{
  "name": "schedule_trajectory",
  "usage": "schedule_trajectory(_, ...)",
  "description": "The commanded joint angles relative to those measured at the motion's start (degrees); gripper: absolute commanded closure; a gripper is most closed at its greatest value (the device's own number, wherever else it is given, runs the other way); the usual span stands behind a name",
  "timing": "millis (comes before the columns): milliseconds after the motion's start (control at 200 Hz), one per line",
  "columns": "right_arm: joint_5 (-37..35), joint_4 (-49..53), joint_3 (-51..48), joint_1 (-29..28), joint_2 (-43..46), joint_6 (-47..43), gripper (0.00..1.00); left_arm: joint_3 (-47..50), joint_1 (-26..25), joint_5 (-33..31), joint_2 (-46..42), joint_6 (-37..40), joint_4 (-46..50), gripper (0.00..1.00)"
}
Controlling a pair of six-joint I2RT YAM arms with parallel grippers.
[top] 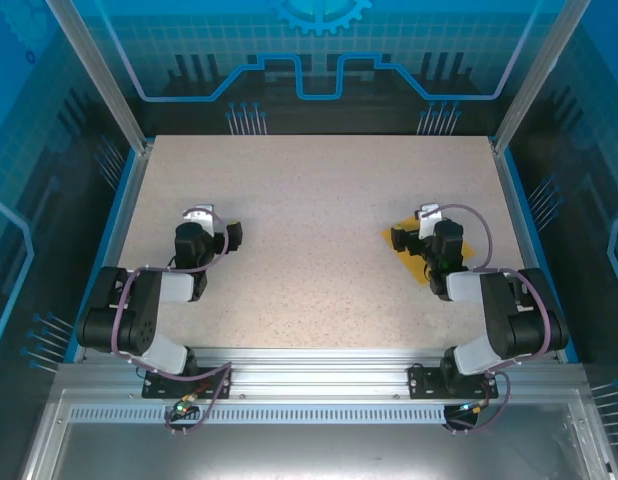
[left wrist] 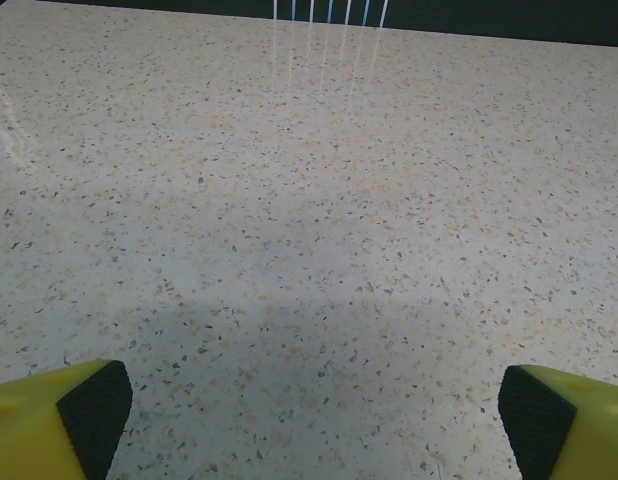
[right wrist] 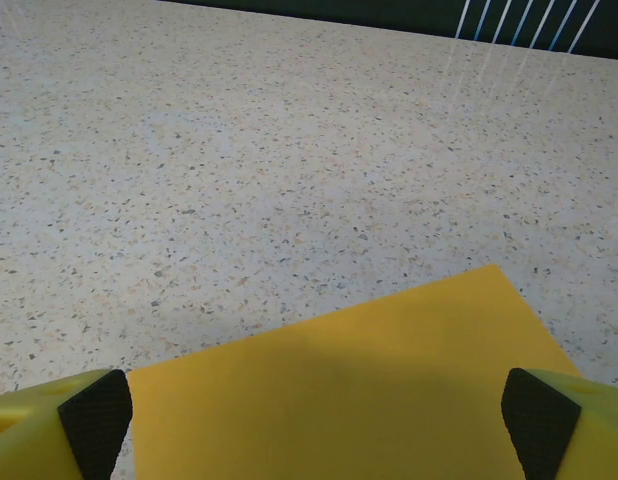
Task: Fold a paper plane with a square sheet of paper (pick it up from the middle)
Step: Rotate the square sheet of paper at the center of the table.
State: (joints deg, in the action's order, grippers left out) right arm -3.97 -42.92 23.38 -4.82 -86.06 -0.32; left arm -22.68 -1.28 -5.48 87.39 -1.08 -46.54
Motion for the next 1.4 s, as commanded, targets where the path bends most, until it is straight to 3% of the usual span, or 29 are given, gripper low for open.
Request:
schedule_trajectory(0,1.37,-0.15,1.34,1.23,-0.07,-0.79,0.00,-0.92,0.70,1.34,-0.29,1.08,0.23,0.02)
schedule_trajectory(1190,1.62,-0.15,1.33,1.39,-0.07,-0.79,0.01,-0.80,0.67,1.30,-0.24,1.10,0.22,0.01)
schedule_trajectory(1390,2.16,-0.15,1.27,1.48,0.01,-0.74,0.01,1.05,0.67,4.40,-2.14,2.38,-1.64,0.02)
